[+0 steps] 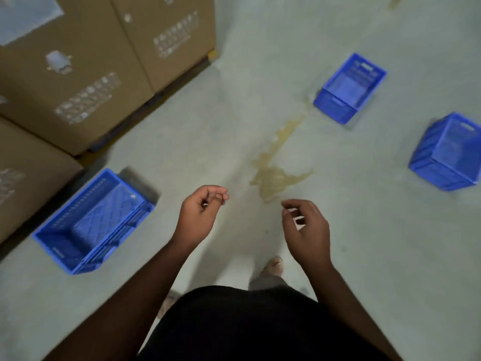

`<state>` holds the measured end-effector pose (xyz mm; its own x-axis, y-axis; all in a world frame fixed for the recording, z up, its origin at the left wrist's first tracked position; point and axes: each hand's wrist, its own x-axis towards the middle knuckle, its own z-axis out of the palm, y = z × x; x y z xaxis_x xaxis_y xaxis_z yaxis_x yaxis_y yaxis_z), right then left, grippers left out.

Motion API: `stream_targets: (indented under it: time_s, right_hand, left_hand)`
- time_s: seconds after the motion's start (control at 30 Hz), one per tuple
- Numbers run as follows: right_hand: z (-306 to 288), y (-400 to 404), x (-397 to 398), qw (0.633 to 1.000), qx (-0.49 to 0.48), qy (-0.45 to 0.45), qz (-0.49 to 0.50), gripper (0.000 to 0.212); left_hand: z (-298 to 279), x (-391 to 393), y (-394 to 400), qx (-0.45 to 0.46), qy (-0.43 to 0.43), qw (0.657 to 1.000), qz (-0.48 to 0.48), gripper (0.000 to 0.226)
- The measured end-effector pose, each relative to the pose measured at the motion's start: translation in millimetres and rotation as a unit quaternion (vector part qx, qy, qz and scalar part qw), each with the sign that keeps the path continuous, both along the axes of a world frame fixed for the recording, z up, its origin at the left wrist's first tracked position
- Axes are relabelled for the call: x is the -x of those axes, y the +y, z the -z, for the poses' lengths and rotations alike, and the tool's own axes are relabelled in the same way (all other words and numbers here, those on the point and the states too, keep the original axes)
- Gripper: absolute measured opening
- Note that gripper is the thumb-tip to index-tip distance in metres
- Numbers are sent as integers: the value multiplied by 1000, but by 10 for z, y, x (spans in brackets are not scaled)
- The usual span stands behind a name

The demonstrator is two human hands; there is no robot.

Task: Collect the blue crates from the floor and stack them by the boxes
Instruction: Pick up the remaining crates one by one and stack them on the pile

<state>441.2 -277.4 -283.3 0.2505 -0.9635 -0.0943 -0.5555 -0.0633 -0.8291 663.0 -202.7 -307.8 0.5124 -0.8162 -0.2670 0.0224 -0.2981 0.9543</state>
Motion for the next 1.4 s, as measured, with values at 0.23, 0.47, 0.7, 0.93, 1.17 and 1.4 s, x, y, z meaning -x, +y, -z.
stream_targets:
  time_s: [0.23, 0.47, 0.7, 0.93, 1.17, 1.4]
  right_hand:
    - [-303, -1509, 1025, 996, -52, -63, 40, 21]
    - [-174, -3224, 1501, 992, -72, -71, 75, 12]
    - [-19, -5143, 1997, 993, -65, -45, 90, 11]
    - [38, -7028, 2556, 989, -73, -56, 116, 14]
    - [433, -9145, 2980, 995, -89, -35, 30, 14]
    - [491, -11152, 3135, 986, -79, 54, -136, 9]
  left_hand:
    - [-133, 1264, -1644, -6, 68, 997, 44, 18]
    - [90, 1704, -3201, -49, 56, 995, 63, 20]
    - [242, 2139, -5329, -60, 79, 992, 77, 19]
    - [126, 2679, -7322, -63, 78, 988, 117, 20]
    - [402, 3170, -8963, -83, 70, 994, 7, 17]
    - [454, 3686, -10142, -133, 134, 977, -103, 16]
